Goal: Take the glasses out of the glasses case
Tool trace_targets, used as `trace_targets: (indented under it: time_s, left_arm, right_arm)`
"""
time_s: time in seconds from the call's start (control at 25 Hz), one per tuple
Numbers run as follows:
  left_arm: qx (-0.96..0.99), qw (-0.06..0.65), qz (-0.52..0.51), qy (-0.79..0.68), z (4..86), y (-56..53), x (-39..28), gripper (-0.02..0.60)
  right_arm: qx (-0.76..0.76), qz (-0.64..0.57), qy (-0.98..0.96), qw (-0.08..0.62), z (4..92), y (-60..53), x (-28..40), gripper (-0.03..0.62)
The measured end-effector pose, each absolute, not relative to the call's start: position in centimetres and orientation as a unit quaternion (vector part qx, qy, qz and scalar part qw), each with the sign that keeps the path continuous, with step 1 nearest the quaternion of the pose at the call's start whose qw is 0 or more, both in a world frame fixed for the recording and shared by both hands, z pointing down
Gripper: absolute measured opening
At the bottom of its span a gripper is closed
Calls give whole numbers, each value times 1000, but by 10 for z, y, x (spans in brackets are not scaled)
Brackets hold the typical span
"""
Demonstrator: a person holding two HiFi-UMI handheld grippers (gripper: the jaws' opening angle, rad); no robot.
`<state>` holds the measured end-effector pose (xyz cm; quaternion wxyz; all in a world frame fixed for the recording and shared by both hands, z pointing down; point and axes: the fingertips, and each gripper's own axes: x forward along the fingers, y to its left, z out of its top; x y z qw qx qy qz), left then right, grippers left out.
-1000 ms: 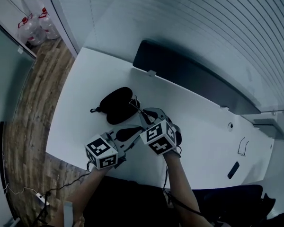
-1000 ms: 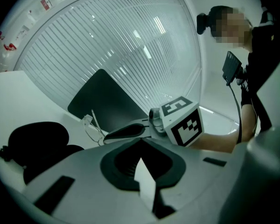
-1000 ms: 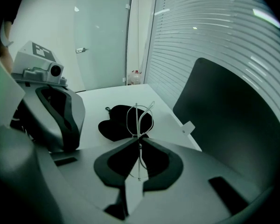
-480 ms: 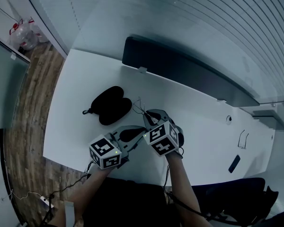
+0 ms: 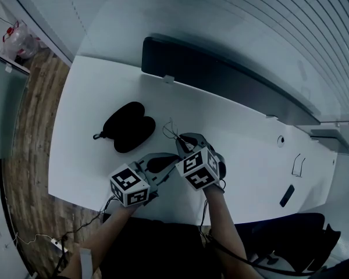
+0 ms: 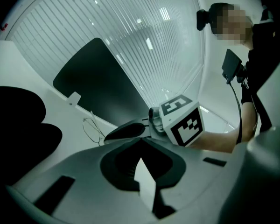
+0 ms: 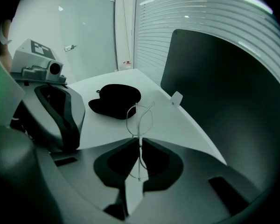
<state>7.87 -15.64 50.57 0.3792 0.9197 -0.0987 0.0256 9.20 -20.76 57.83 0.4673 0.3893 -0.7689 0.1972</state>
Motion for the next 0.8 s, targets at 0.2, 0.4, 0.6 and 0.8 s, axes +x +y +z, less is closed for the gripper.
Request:
trace_targets:
  time_s: [0.2,0.4,0.6,0.8]
  left_arm:
    - [916,389,30,-94,514,-157,84,6]
    - [913,395,40,-97,523,-159,86,6]
    - [908,403,43,-103,532,-162,84,6]
    - [904,411,48,-106,538,-166,85,6]
  right_arm:
    - [387,208,-764,474,588,-206,98,35]
    - [381,217,-762,477,598,-206,100,35]
    - [373,225,-761,481,608,-208,97,35]
    - [366,234,-759,485,615,-209,98,35]
